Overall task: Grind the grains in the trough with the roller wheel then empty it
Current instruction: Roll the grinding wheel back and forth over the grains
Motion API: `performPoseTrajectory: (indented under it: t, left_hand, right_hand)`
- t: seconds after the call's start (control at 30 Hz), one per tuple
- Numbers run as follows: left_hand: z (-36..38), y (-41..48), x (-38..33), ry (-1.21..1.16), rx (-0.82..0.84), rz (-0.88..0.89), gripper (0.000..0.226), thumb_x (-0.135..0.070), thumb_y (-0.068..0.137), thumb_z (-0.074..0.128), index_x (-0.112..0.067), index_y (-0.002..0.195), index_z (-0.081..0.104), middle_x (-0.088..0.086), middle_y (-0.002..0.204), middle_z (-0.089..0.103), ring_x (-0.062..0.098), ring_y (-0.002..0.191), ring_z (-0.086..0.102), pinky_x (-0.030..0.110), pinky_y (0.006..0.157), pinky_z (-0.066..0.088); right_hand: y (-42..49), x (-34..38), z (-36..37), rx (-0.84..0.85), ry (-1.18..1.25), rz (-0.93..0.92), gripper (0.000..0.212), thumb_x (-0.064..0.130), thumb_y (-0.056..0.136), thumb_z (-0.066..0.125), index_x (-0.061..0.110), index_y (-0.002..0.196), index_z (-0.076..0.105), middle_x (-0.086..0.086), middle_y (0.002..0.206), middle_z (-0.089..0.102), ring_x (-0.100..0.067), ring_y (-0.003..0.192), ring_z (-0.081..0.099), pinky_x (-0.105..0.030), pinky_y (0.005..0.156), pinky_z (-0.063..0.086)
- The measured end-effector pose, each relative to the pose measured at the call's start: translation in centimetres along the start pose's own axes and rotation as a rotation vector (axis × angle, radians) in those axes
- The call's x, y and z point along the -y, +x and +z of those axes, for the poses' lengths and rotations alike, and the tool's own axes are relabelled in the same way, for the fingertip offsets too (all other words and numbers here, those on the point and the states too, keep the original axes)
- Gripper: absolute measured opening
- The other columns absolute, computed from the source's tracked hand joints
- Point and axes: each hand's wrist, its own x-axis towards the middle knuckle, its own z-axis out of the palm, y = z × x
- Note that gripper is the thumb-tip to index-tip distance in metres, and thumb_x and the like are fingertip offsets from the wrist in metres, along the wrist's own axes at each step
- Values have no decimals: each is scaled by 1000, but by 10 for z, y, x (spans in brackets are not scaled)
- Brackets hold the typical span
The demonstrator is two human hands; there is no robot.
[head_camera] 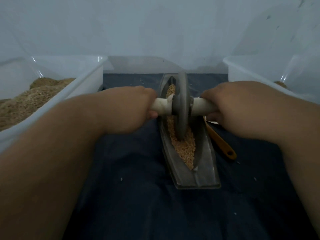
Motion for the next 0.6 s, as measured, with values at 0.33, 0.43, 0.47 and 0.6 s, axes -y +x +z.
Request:
performPoseTrajectory:
  t: [0.33, 0.43, 0.47, 0.6]
  left_hand:
    - [-4, -5, -6, -11, 19, 16, 23, -48, 93, 46, -25, 98, 48, -5, 91, 53, 12, 78, 52, 33, 67, 37]
    - [3, 0, -8, 11, -68, -21, 18, -44, 95, 48, -28, 92, 39, -8, 83, 43, 13, 72, 47, 34, 66, 35]
    - [5, 2, -9, 21, -90, -36, 19, -44, 95, 47, -28, 91, 37, -8, 82, 41, 14, 73, 47, 35, 67, 36]
    - [5, 3, -9, 50, -106, -56, 20, -44, 96, 46, -28, 91, 35, -5, 88, 43, 16, 76, 46, 36, 68, 34]
  right_hand:
    - [5, 5, 3, 108, 20, 81, 18, 21, 90, 59, 23, 108, 56, 3, 88, 52, -15, 79, 50, -30, 64, 30]
    - [12, 0, 16, 6, 45, 94, 25, 9, 81, 58, 25, 101, 58, 0, 86, 56, -20, 74, 55, -35, 67, 48]
    - [14, 0, 19, -19, 51, 98, 26, 9, 80, 57, 25, 99, 58, 0, 84, 55, -20, 72, 55, -37, 67, 50]
    - [17, -5, 22, -90, 67, 64, 22, 16, 82, 64, 30, 99, 58, 4, 83, 56, -17, 70, 55, -37, 64, 51]
